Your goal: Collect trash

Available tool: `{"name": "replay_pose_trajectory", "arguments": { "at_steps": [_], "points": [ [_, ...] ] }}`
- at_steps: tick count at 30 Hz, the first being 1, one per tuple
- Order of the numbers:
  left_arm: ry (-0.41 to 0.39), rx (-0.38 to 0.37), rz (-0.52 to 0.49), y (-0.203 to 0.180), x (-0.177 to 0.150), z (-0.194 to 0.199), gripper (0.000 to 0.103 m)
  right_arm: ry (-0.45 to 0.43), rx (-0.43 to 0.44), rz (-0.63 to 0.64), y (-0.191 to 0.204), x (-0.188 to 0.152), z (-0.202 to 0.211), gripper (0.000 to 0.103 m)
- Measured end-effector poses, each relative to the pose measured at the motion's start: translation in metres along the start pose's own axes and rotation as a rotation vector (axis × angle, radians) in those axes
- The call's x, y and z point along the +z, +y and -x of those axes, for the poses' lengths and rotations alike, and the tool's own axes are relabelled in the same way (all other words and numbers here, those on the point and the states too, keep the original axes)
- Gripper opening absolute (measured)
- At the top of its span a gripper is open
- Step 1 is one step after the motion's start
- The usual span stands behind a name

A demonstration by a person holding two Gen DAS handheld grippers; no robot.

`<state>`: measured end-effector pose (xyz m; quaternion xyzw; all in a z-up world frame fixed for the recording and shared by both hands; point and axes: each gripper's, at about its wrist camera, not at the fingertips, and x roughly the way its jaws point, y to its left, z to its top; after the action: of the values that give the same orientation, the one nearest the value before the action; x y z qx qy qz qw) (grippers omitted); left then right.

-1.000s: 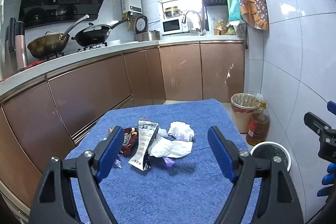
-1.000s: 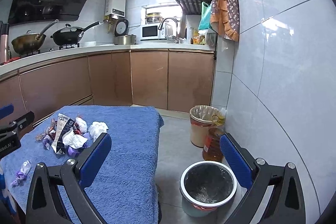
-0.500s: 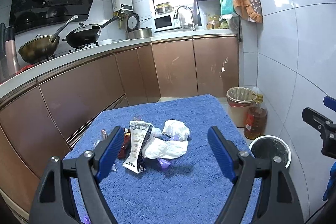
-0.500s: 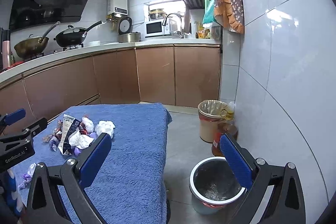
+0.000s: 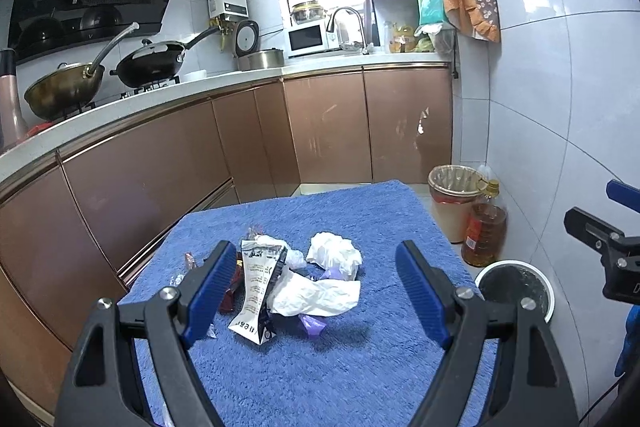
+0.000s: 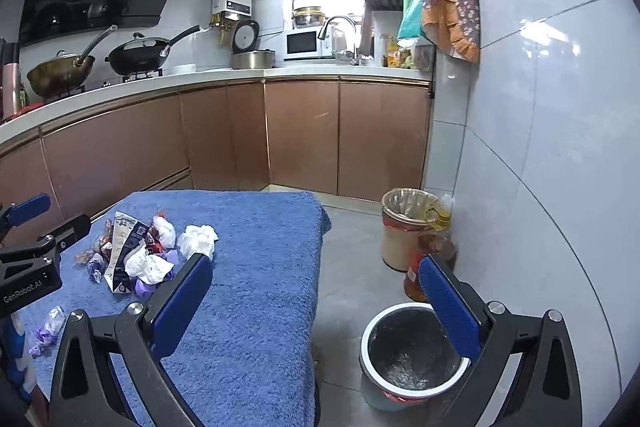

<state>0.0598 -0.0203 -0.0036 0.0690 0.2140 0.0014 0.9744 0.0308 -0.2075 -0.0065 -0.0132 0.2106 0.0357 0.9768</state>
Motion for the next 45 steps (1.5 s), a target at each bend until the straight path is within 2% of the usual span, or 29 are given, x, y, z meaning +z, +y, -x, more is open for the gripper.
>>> {"name": "replay_pose_trajectory", "arguments": {
  "at_steps": [11,14,18,23,25,29,31,37,45],
  "points": [
    [0.038,-0.011,0.030,0.019,0.004,-0.038,0.081,0.014,0.048,0.028,0.016,0.020,-0.037,0.103],
    [0.059,-0.012,0.045,0.029,0.001,-0.049,0.081,0.035,0.084,0.034,0.023,0.025,-0.053,0.103],
    [0.087,-0.003,0.078,0.051,-0.005,-0.061,0.081,0.072,0.173,0.007,0.030,0.029,-0.078,0.103],
    [0.108,0.005,0.125,0.094,-0.017,-0.064,0.081,0.126,0.269,0.028,0.049,0.034,-0.112,0.087],
    [0.127,-0.019,0.134,0.108,-0.026,-0.064,0.081,0.159,0.314,0.038,0.057,0.032,-0.127,0.079],
    [0.198,-0.084,0.149,0.126,-0.046,-0.070,0.080,0.236,0.399,0.061,0.075,0.025,-0.159,0.068],
    [0.230,-0.119,0.160,0.127,-0.051,-0.077,0.080,0.266,0.432,0.070,0.083,0.022,-0.174,0.064],
    [0.274,-0.196,0.168,0.116,-0.042,-0.112,0.080,0.345,0.494,0.092,0.100,0.015,-0.217,0.063],
    [0.355,-0.224,0.141,0.097,-0.043,-0.163,0.074,0.438,0.546,0.113,0.121,0.001,-0.268,0.063]
  ]
}}
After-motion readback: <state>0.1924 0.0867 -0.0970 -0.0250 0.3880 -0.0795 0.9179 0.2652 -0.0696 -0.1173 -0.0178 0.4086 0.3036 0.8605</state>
